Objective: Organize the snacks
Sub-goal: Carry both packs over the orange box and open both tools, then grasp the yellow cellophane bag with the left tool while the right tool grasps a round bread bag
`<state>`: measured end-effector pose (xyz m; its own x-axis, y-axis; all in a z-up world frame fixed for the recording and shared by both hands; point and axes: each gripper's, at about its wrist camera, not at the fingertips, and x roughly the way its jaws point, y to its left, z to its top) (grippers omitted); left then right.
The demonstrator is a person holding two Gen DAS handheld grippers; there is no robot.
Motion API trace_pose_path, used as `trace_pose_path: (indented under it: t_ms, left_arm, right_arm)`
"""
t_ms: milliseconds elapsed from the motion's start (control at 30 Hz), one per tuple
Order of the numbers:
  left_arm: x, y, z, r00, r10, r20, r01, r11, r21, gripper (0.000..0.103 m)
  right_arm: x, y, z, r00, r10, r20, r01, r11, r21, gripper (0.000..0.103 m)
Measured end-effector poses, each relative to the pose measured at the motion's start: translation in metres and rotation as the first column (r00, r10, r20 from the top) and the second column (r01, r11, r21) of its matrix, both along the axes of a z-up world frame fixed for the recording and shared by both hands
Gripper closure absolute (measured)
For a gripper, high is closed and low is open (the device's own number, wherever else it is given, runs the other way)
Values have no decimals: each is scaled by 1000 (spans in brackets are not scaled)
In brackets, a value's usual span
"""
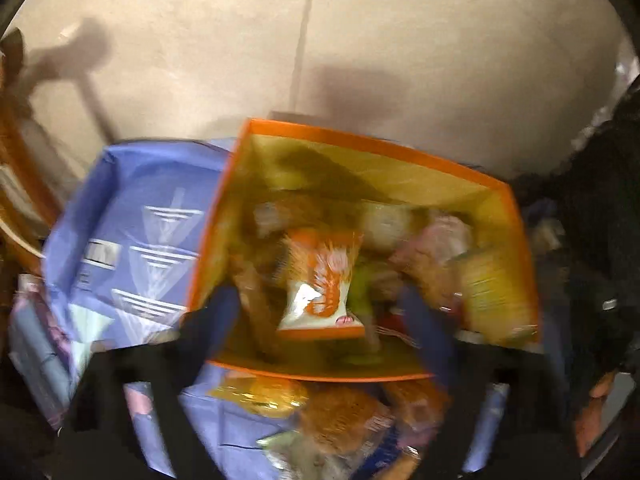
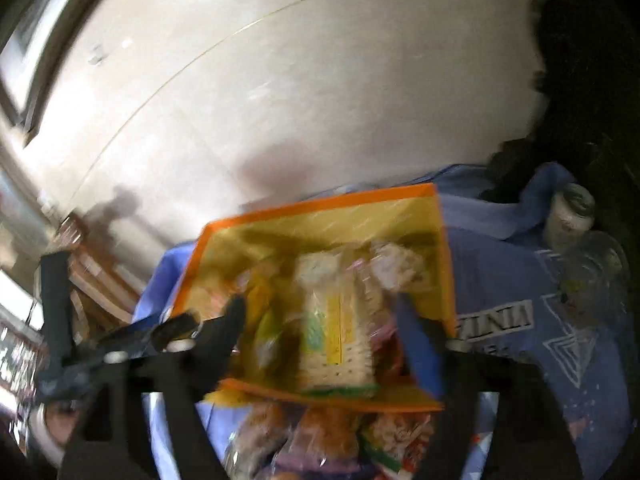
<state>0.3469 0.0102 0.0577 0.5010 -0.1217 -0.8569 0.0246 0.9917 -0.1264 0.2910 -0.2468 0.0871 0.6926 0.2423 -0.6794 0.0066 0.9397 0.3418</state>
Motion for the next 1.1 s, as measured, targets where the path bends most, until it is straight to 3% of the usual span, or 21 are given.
trace_pose_path:
  t_ms: [67,233,500,633,867,933,1000,1033,1100]
  left_arm:
    - [-9,1,1,999,-17,27,17,1000,6,7]
    - [-34,10,-8,999,-43,-2,43,999,18,7]
    - [-78,39,-38,996,41,-73,-43,999,-25,7]
    - [-80,40,-70,987,66,-146,-71,997,-29,7]
    - [-62,35,-100,979,102,-178,-111,993,-40,7]
    - [-54,31,-108,977,99,-187,-106,994,-28,17]
    - [-48,29,-119,972,74,-222,-89,994,-56,55]
    - [-45,30,-127,967,57,-250,-83,992,-94,62]
    - [-46,31,-130,970,57,-238,-82,992,-99,68]
  right_arm:
    - [-5,-1,-1,1000,23,18,-23,1000,8,21]
    - [-24,1,-7,998,69,2,-69,997,-32,21]
    - [-77,-25,-21,999,50,-12,-51,997,-51,21]
    - [-96,-34,-40,997,41,-64,-45,997,-61,21]
    - [-111,-44,-81,987,25,-161,-34,998,-53,21]
    - [-111,-47,-88,983,21,-181,-30,998,-48,21]
    - [-109,-48,-95,980,20,-197,-29,998,-47,21]
    - [-107,-49,-97,980,19,-200,-30,998,-52,21]
    - [-102,-47,-101,978,23,-207,-40,996,-79,21]
